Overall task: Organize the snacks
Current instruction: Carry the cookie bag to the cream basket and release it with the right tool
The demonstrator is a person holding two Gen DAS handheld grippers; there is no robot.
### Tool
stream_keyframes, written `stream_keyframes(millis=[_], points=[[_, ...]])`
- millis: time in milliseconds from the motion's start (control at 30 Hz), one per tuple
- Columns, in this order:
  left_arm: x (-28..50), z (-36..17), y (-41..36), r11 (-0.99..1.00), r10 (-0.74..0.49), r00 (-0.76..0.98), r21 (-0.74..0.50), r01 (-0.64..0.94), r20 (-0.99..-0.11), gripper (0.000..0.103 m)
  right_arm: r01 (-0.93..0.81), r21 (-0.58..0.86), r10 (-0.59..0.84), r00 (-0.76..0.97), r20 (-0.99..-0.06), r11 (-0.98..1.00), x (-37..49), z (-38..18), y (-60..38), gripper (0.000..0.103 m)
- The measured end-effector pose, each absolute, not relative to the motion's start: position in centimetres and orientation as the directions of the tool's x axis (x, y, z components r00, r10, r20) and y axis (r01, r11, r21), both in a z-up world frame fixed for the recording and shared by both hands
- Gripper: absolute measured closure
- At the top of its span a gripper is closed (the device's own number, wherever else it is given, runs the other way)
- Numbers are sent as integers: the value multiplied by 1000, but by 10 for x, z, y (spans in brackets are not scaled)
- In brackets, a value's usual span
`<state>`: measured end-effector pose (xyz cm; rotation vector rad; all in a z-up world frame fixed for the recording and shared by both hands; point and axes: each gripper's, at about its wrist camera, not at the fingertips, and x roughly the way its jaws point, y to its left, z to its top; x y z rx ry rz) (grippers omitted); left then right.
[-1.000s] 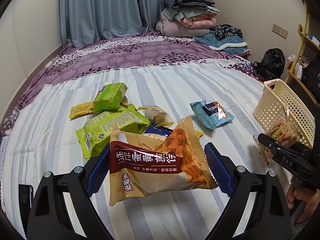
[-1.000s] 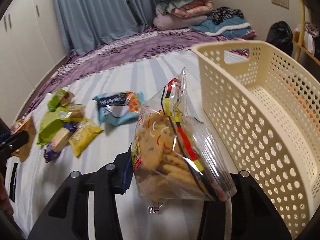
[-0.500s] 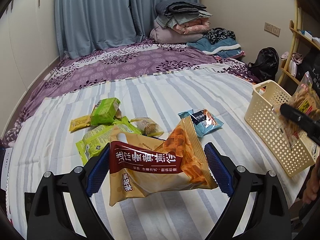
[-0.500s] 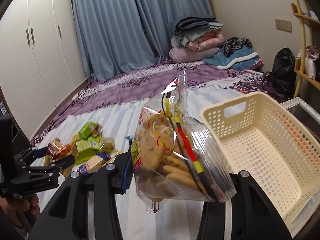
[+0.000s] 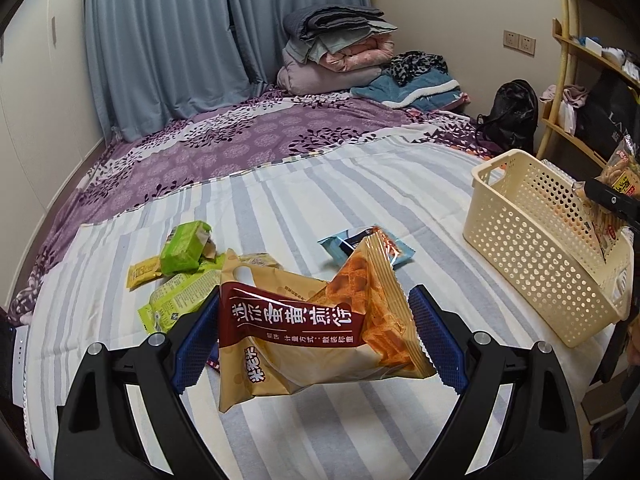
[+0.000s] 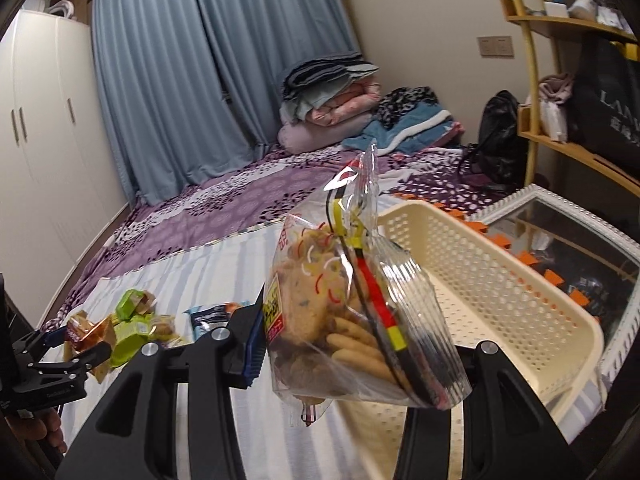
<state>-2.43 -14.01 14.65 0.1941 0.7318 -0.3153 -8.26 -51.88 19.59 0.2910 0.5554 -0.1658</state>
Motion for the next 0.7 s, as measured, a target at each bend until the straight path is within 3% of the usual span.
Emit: stream_keyframes(millis=[500,633,700], points=[[-30,154,-184,897,-248,691,109,429,-679,11,378,257,-176,802,-571,889,-101,178,-583,57],[-31,156,-194,887,-256,688,118,447,-679,12,403,275,-195,804,-561,873,-107,178,-592,35],[-32,156,-197,882,-259,687,123,454,-679,12,417,270,-214,804,-555,868,-109,179,-596,32]])
